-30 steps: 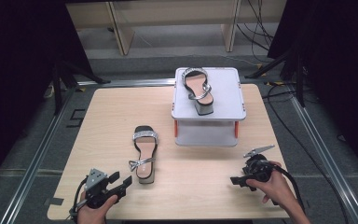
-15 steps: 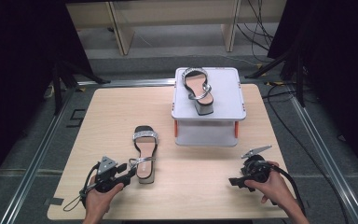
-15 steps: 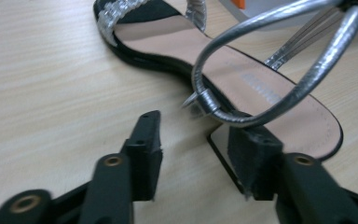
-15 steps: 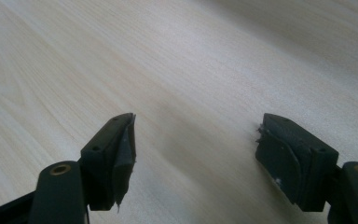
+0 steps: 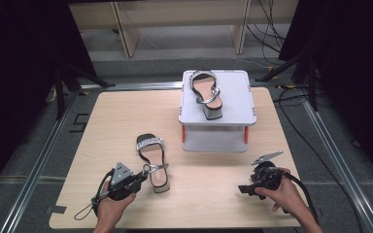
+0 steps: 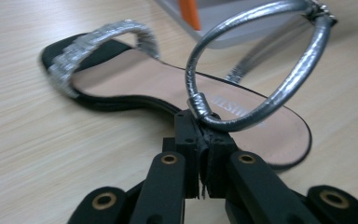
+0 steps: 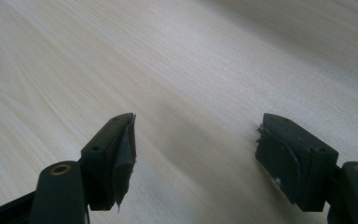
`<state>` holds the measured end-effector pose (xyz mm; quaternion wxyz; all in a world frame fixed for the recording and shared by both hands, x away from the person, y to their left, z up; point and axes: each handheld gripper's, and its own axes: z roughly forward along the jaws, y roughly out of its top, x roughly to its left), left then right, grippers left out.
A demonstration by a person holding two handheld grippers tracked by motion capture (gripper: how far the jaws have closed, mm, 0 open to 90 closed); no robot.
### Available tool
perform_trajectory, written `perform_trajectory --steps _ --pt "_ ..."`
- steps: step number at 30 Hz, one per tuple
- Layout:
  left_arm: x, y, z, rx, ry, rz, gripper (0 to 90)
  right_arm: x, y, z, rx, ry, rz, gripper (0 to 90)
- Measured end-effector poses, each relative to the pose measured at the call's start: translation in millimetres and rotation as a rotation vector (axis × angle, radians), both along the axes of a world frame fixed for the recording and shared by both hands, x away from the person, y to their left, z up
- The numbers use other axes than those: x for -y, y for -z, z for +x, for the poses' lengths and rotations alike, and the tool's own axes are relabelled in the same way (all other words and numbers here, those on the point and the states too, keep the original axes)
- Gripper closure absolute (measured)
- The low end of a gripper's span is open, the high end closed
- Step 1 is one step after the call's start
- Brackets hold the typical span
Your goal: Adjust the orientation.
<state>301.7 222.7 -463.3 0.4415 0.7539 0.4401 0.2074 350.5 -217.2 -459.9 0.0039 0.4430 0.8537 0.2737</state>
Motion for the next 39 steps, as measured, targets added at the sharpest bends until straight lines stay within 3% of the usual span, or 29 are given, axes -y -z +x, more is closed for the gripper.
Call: perform_trajectory --steps 1,2,10,16,18,19,20,21,23,25,26,27,28,30,31,32,33,34,36,37,38,39 --pt "5.3 -0.8 -1.6 0.0 0.006 -0.006 86.8 1.4 0.6 1.5 0.023 -0.015 -0.006 28.2" --pt "9.9 -1.4 -3.3 -0.003 0.015 -0.009 86.7 -0.3 -0.6 -0.4 -0.006 0.005 0.007 28.3" --pt "44.2 -3.8 -14.0 -0.002 0.092 0.001 86.3 0.7 -2.0 -0.3 -0.005 0.007 0.011 28.3" --pt "60.9 -5.4 -20.5 -0.003 0.131 -0.003 85.6 -0.7 -1.3 -0.3 -0.007 0.001 0.011 28.3" --pt "63.9 -5.0 -22.3 -0.004 0.143 0.008 85.3 -0.9 -0.5 0.9 0.013 -0.017 0.009 28.4" --pt "65.0 -4.0 -23.0 0.003 0.139 -0.005 84.8 -2.8 -2.6 -1.1 -0.025 0.013 0.008 28.3" --pt "63.7 -4.9 -23.7 -0.001 0.14 0.008 84.3 -2.3 -2.6 0.0 -0.006 -0.006 0.009 28.3" --pt "62.4 -4.3 -23.4 0.006 0.14 -0.009 83.7 -1.4 -3.6 1.0 0.02 -0.031 0.003 28.4" --pt "57.2 -5.4 -24.6 -0.006 0.144 -0.031 76.9 -5.0 -7.4 -1.9 0.012 -0.012 0.028 28.3" --pt "51.5 -6.2 -28.3 -0.019 0.16 -0.033 74.2 -5.7 -11.2 -0.8 0.029 -0.037 0.036 28.8" --pt "48.8 -7.1 -32.7 -0.019 0.144 -0.036 61.3 -10.2 -15.3 -3.2 0.018 -0.034 0.046 28.8" --pt "45.0 -7.9 -36.2 -0.024 0.125 -0.039 61.3 -10.2 -15.3 -3.2 0.018 -0.034 0.046 28.8" --pt "39.8 -8.5 -39.6 -0.039 0.097 -0.037 44.9 -15.8 -17.4 -4.4 0.041 -0.067 0.058 28.8" --pt "29.5 -9.0 -46.8 -0.05 0.055 -0.059 41.3 -19.4 -19.6 -6.0 0.027 -0.066 0.064 28.8" --pt "23.5 -8.9 -50.6 -0.054 0.046 -0.046 38.8 -22.9 -21.6 -6.4 0.028 -0.075 0.081 28.8" --pt "18.1 -8.4 -54.6 -0.063 0.032 -0.039 33.7 -29.9 -28.5 -5.8 0.072 -0.097 0.089 29.2" --pt "7.7 -4.9 -60.9 -0.08 0.004 -0.028 32.5 -35.3 -33.7 -7.0 0.073 -0.096 0.096 29.1" --pt "4.7 -2.7 -64.5 -0.094 -0.012 -0.044 32.0 -39.6 -37.8 -5.1 0.098 -0.121 0.103 29.1" --pt "1.2 -0.7 -67.2 -0.107 -0.022 -0.04 31.6 -46.2 -43.5 -4.8 0.101 -0.122 0.109 29.2" --pt "-3.2 1.2 -69.5 -0.116 -0.022 -0.015 30.5 -60.6 -55.1 -1.7 0.131 -0.159 0.119 29.2" --pt "-4.5 3.1 -72.2 -0.125 -0.035 -0.026 30.5 -60.6 -55.1 -1.7 0.131 -0.159 0.119 29.2" --pt "-9.7 6.7 -75.3 -0.149 -0.055 -0.014 29.0 -77.7 -66.2 1.8 0.141 -0.178 0.135 29.3"
